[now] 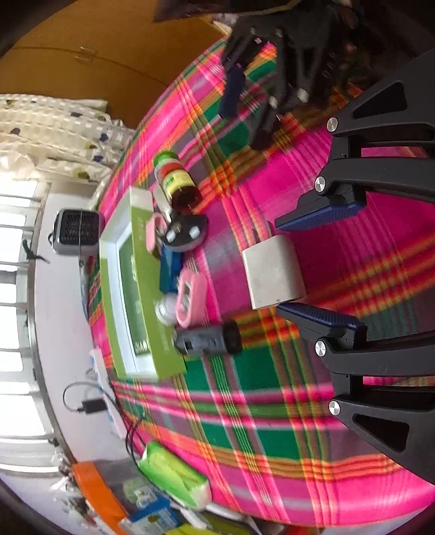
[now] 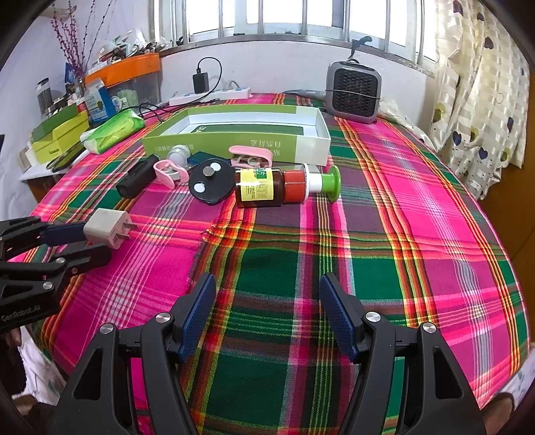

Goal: Organize rigid objects
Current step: 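Move the left tool toward the white USB charger and close on it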

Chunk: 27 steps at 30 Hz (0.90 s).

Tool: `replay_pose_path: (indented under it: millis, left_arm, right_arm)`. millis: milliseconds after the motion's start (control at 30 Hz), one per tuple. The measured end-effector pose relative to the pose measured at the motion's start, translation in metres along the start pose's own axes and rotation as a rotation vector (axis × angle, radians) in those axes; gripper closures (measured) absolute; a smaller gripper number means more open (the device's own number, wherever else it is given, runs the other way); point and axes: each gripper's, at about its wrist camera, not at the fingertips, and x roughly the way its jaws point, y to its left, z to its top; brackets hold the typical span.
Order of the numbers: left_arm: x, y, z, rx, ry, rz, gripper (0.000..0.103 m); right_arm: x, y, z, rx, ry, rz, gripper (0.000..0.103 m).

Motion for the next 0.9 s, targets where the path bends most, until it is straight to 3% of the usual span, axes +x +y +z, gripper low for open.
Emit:
replay_pose_path:
  millis: [167,500,667,900]
  left_arm:
    - [0.003,-0.019,0.002,0.044,0.008,-0.065,0.060]
    - [0.005,-0.019,0.009,0.124,0.007,-0.028,0.060]
    - [0.010,-0.021,0.015,0.211,0.014,-0.046,0.060]
    - [0.020,-0.021,0.026,0.211,0.026,-0.075,0.060]
  right_arm:
    - [0.002,0.000,0.003,-0.002,0.008,0.003,0.038]
    - [0.004,-0.006,0.005,-0.021,0.016,0.025,0.038]
    - [0.005,-0.006,0.006,-0.023,0.017,0.024,0.038]
    - [0.006,-0.008,0.008,-0.022,0.023,0.022,0.038]
